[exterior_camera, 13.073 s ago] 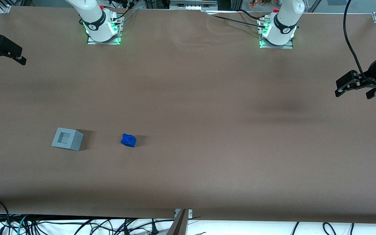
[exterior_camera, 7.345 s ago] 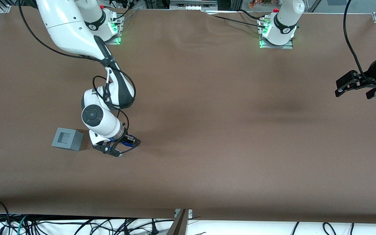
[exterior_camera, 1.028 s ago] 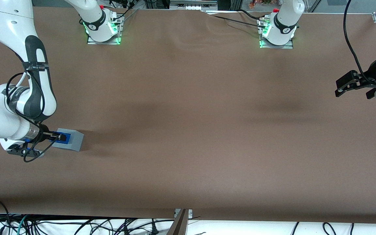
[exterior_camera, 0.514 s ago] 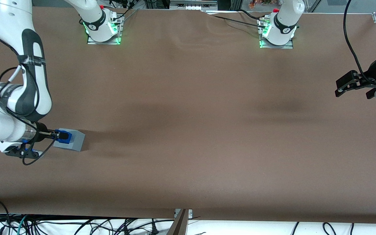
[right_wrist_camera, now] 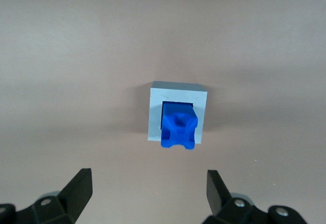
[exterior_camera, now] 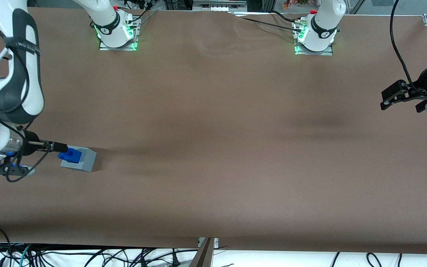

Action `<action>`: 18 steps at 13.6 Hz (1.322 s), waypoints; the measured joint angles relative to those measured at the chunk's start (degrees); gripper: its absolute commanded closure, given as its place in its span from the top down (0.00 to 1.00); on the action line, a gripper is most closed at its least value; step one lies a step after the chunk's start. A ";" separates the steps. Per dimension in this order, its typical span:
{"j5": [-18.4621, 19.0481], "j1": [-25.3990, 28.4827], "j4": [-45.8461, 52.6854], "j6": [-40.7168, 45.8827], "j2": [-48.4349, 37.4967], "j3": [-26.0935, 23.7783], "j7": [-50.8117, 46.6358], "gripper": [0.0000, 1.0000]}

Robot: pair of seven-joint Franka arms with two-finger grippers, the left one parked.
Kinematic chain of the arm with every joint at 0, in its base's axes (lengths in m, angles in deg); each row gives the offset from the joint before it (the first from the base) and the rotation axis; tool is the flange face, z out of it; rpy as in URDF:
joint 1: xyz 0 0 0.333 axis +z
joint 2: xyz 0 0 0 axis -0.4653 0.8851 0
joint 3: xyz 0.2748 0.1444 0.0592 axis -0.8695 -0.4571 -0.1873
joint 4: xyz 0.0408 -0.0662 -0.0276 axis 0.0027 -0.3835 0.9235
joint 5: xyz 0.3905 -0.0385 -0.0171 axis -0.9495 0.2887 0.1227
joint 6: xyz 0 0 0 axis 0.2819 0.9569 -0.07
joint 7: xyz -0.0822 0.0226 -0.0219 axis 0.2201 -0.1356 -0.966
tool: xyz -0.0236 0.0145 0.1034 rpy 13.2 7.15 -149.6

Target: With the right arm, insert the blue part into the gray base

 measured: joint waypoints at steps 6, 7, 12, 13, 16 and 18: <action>-0.97 0.49 4.77 13.10 -8.47 -0.72 0.01 0.99; -1.80 0.55 5.06 13.71 -8.92 -0.79 0.01 0.99; -1.04 0.96 5.34 13.99 -10.38 -0.83 0.04 0.99; -0.55 0.98 5.34 14.06 -10.77 -0.85 0.06 0.99; 3.75 -0.49 1.88 13.43 -14.80 -4.78 -0.02 0.99; 6.44 -4.57 -3.72 12.03 -19.88 -11.65 -0.78 0.99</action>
